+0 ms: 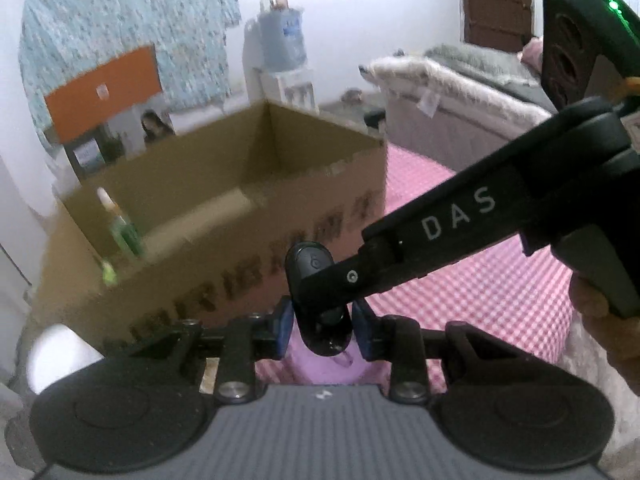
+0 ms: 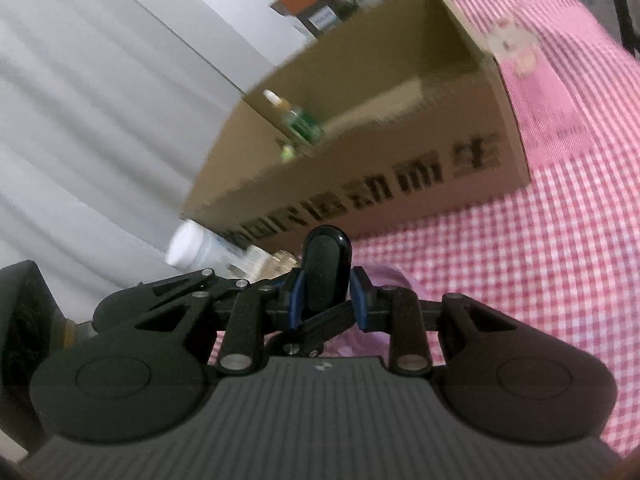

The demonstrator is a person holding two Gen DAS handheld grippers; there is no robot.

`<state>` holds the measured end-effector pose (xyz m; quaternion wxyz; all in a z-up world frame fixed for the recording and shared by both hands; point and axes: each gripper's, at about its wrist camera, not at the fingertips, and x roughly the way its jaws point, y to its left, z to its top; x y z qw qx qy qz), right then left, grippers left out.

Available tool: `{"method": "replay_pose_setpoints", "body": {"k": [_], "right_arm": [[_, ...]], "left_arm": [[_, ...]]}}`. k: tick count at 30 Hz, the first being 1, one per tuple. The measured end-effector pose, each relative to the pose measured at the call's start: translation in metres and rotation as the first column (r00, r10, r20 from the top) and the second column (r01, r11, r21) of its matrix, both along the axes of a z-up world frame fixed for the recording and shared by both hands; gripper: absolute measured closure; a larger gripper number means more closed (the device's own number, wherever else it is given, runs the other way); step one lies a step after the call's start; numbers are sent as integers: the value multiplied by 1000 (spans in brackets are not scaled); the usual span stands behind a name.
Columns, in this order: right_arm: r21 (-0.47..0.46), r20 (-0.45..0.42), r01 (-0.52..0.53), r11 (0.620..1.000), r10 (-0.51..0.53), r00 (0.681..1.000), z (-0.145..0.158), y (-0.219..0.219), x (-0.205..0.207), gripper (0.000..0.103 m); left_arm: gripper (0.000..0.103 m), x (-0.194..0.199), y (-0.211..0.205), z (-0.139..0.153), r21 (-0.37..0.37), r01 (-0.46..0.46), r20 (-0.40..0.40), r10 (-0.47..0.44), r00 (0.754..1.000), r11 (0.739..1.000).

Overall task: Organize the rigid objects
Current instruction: 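Lift the small black item with the right tool and carry it over the box, then open the right tool to drop the black item into the box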

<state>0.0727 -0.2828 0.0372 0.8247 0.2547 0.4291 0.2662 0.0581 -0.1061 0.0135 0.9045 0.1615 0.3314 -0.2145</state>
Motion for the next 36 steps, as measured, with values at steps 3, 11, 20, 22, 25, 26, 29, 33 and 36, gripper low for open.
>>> {"method": "replay_pose_setpoints", "body": {"k": [3, 11, 20, 22, 25, 26, 29, 33, 36], "right_arm": [[4, 66, -18, 1000, 18, 998, 27, 7, 3, 78], [-16, 190, -121, 993, 122, 974, 87, 40, 55, 78], [6, -30, -222, 975, 222, 975, 60, 93, 170, 78], [21, -105, -228, 974, 229, 968, 42, 103, 191, 78], [17, -191, -236, 972, 235, 953, 18, 116, 209, 78], [12, -212, -245, 969, 242, 947, 12, 121, 214, 78], [5, -277, -258, 966, 249, 928, -6, 131, 224, 78], [-19, -325, -268, 963, 247, 913, -15, 142, 232, 77], [-39, -337, -270, 962, 242, 910, -18, 144, 236, 77]], "left_arm": [[70, 2, 7, 26, 6, -16, 65, 16, 998, 1000], [71, 60, 37, 81, 9, -109, 52, 108, 993, 994], [71, 159, 81, 53, 50, -187, -225, 194, 955, 981], [71, 176, 88, 39, 65, -199, -284, 209, 936, 978], [70, 195, 98, 21, 99, -217, -355, 238, 904, 971], [70, 201, 99, 15, 119, -217, -370, 246, 896, 969], [70, 210, 104, 2, 153, -216, -400, 261, 879, 964], [70, 215, 100, -8, 188, -213, -414, 274, 868, 959], [64, 218, 98, -10, 181, -211, -415, 269, 869, 961]]}}
